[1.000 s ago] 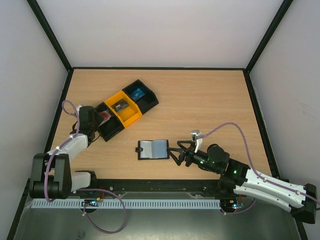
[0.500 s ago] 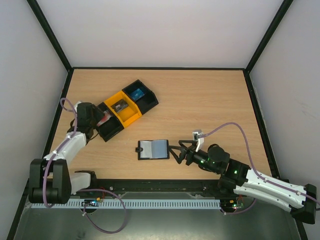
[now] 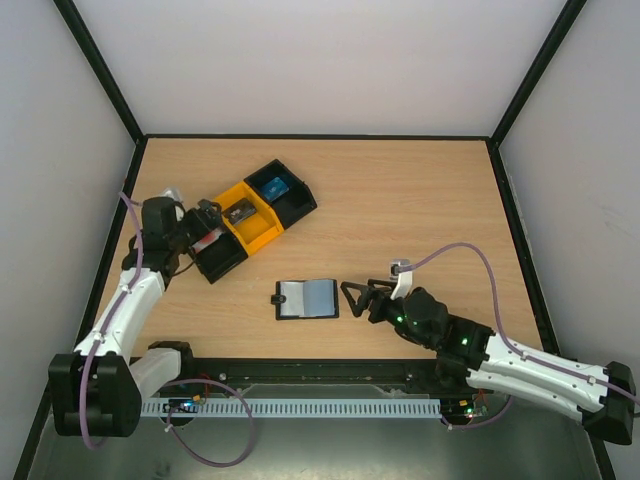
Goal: Take the credit cards out of the card holder
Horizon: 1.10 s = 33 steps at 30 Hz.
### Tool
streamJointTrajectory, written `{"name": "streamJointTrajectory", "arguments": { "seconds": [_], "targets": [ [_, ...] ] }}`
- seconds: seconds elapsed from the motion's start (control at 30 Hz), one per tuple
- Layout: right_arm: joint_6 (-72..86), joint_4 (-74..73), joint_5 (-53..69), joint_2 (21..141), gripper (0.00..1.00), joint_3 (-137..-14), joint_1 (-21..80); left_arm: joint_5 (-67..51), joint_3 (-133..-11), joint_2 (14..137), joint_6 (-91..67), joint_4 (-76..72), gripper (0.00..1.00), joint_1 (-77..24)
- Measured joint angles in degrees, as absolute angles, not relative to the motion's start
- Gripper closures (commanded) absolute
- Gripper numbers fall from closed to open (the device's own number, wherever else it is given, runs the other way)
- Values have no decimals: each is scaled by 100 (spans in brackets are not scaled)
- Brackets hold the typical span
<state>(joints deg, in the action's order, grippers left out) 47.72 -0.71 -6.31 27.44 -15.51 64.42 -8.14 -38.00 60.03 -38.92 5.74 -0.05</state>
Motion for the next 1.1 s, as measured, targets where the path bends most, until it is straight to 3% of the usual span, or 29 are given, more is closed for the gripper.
{"name": "streamJointTrajectory", "arguments": {
  "seconds": [0.27, 0.5, 0.73, 1.1],
  "targets": [
    [5317, -513, -1671, 3365, 2, -1638, 6442, -2043, -3688, 5798, -3369, 1092, 0, -235],
    [5970, -1223, -2530, 3522, 2, -2049, 6442, -2609, -3649, 4984, -3118, 1341, 0, -1328],
    [5996, -1800, -3229, 3378, 2, -2845, 6442, -2718, -3723, 4762, -2954, 1518, 0, -2410],
    [5389, -2091, -3638, 2873, 3, -3559, 6442, -2543, -3800, 3898, -2886, 1739, 0, -2484]
  ]
}}
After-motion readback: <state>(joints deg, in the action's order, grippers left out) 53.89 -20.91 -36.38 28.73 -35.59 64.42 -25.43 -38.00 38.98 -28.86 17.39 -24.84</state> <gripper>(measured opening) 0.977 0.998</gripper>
